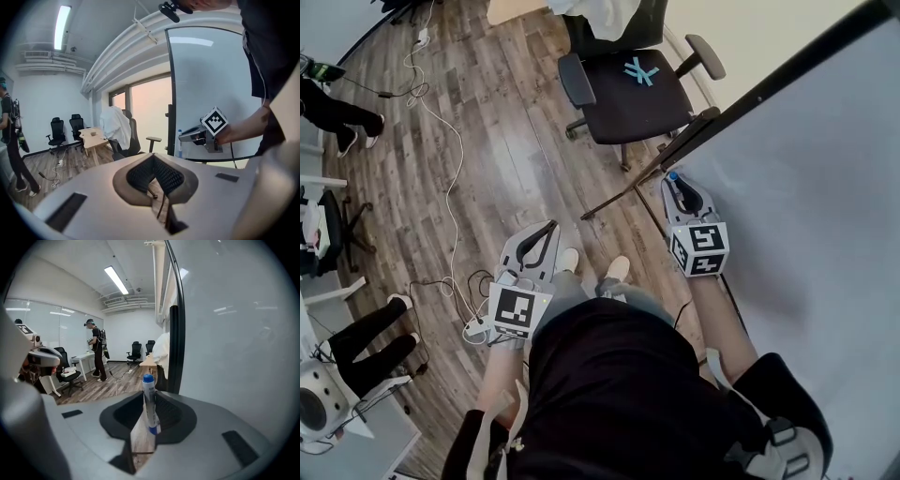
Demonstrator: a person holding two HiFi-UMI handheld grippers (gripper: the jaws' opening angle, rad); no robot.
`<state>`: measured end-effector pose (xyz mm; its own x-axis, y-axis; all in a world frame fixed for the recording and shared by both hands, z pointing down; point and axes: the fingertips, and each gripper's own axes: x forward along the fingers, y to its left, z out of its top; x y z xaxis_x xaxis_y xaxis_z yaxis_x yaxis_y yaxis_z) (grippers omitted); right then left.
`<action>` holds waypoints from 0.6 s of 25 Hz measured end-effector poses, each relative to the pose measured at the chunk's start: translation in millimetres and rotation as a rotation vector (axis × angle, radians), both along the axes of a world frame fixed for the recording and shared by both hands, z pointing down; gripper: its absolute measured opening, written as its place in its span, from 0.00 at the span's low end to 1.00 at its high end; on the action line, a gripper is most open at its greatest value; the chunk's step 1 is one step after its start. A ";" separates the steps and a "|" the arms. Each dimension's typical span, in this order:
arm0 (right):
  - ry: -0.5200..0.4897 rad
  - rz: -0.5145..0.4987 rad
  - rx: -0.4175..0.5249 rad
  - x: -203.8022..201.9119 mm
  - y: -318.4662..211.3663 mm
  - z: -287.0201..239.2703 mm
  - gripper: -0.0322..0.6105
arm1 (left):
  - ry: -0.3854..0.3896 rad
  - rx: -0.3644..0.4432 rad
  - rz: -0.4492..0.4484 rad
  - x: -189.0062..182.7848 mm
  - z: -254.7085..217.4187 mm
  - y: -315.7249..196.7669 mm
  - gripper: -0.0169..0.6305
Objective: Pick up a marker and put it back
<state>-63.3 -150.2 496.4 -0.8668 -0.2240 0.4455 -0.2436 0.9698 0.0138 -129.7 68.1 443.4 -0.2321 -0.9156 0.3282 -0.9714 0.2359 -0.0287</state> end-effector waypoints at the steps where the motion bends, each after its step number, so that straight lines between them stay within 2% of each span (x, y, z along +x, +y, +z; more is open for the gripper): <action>1: 0.001 -0.002 0.000 -0.1 0.9 0.8 0.17 | -0.006 0.004 0.002 -0.5 1.1 1.4 0.04; 9: -0.009 0.008 0.003 1.5 2.6 -1.6 0.21 | -0.012 0.014 0.023 -5.8 4.2 5.0 0.04; 15: -0.055 0.049 0.005 3.1 3.6 -17.0 0.26 | -0.024 0.032 0.086 -10.7 2.2 -5.9 0.04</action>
